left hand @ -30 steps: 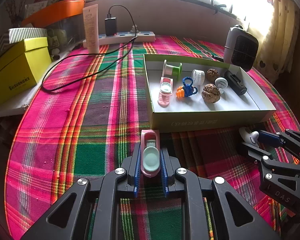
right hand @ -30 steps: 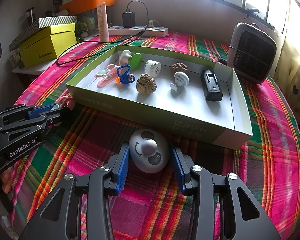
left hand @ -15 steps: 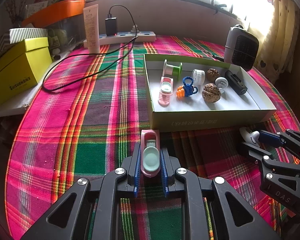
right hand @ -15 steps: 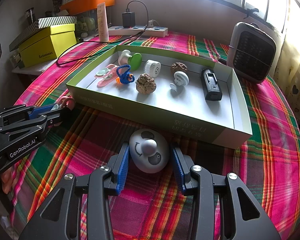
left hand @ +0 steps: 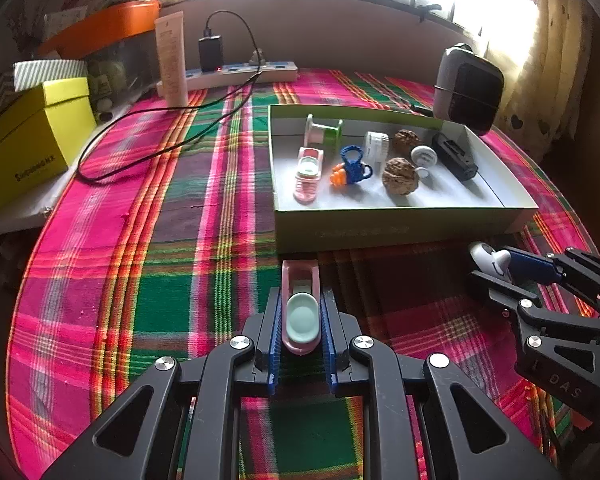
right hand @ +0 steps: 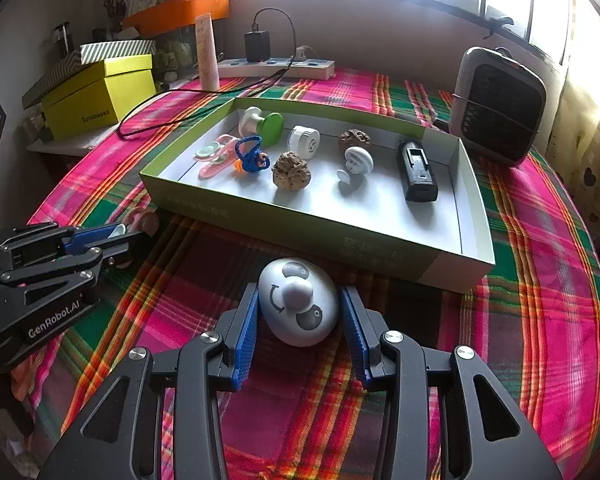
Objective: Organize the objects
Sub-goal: 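Grasp the white round face-shaped toy with the right gripper while the left gripper holds the case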
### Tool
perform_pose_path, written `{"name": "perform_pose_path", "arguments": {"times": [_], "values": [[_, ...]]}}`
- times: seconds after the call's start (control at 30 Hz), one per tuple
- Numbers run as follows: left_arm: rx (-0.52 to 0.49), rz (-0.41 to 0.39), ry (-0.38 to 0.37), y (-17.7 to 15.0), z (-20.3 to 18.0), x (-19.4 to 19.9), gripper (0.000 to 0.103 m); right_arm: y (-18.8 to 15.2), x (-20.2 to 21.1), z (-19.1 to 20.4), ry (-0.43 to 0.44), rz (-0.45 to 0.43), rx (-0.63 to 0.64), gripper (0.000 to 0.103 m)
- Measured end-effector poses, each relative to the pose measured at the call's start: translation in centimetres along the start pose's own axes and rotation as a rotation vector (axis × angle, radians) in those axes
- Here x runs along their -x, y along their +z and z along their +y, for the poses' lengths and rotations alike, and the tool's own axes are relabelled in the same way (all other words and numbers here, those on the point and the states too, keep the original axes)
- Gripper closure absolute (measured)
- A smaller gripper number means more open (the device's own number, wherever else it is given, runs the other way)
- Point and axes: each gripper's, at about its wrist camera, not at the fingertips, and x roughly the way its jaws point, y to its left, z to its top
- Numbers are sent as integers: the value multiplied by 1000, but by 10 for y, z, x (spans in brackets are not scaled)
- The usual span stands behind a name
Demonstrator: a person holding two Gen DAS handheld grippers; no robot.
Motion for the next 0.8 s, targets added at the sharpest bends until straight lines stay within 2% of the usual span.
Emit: {"name": "perform_pose_path", "arguments": {"times": [0.8], "values": [[-75, -43, -43, 9, -40, 19, 87, 4, 19, -16, -5, -52, -34, 62]]}}
